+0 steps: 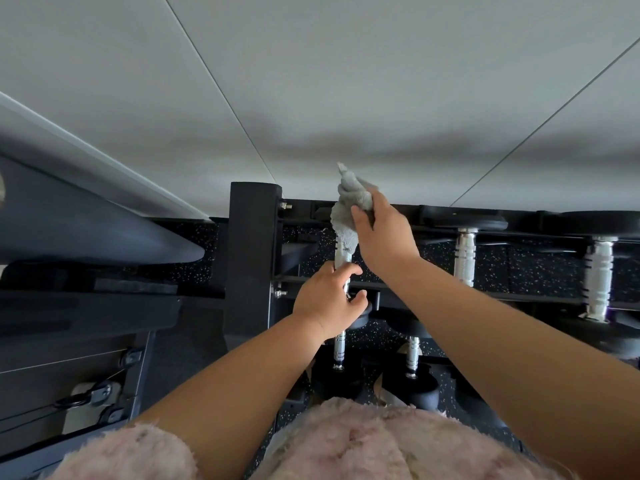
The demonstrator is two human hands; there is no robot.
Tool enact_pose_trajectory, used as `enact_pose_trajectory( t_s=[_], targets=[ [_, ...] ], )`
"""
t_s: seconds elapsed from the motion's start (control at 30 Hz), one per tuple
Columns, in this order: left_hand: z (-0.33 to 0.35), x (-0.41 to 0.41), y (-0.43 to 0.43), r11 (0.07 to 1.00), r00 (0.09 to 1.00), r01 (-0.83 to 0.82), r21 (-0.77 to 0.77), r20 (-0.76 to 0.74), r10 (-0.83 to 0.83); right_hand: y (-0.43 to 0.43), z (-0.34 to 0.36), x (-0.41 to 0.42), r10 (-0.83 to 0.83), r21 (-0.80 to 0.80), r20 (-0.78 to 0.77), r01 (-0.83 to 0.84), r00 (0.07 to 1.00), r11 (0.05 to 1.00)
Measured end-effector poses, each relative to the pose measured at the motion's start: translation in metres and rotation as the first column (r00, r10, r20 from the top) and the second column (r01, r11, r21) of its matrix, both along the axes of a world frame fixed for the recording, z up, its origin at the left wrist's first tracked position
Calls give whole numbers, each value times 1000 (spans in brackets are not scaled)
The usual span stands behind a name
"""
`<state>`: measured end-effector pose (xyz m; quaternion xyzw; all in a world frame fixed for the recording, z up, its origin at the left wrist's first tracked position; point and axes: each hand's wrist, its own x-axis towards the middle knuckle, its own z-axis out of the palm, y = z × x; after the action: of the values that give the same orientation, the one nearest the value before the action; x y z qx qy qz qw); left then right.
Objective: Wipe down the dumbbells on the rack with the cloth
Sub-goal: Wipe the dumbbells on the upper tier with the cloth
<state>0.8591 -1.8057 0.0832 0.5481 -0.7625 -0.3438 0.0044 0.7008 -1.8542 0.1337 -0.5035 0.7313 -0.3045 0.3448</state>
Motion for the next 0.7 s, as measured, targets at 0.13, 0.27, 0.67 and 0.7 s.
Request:
enact_pose_trajectory(
  t_s=[0.13,0.27,0.67,0.7],
  targets=[
    [-1,1,0,1000,1000,4,0,7,-4,-19,-4,-8,162,113,-54,-155,985,981],
    [-1,3,0,1000,1000,-7,9,-5,7,-33,-2,-23,172,207,-59,-156,983,966],
    [12,11,1,997,996,-76,16,-45,77,47,2,-13,-213,277,49,192,976,941],
    [11,10,2,996,996,-90,9,-29,90,47,0,-10,-212,297,50,188,976,936]
  ],
)
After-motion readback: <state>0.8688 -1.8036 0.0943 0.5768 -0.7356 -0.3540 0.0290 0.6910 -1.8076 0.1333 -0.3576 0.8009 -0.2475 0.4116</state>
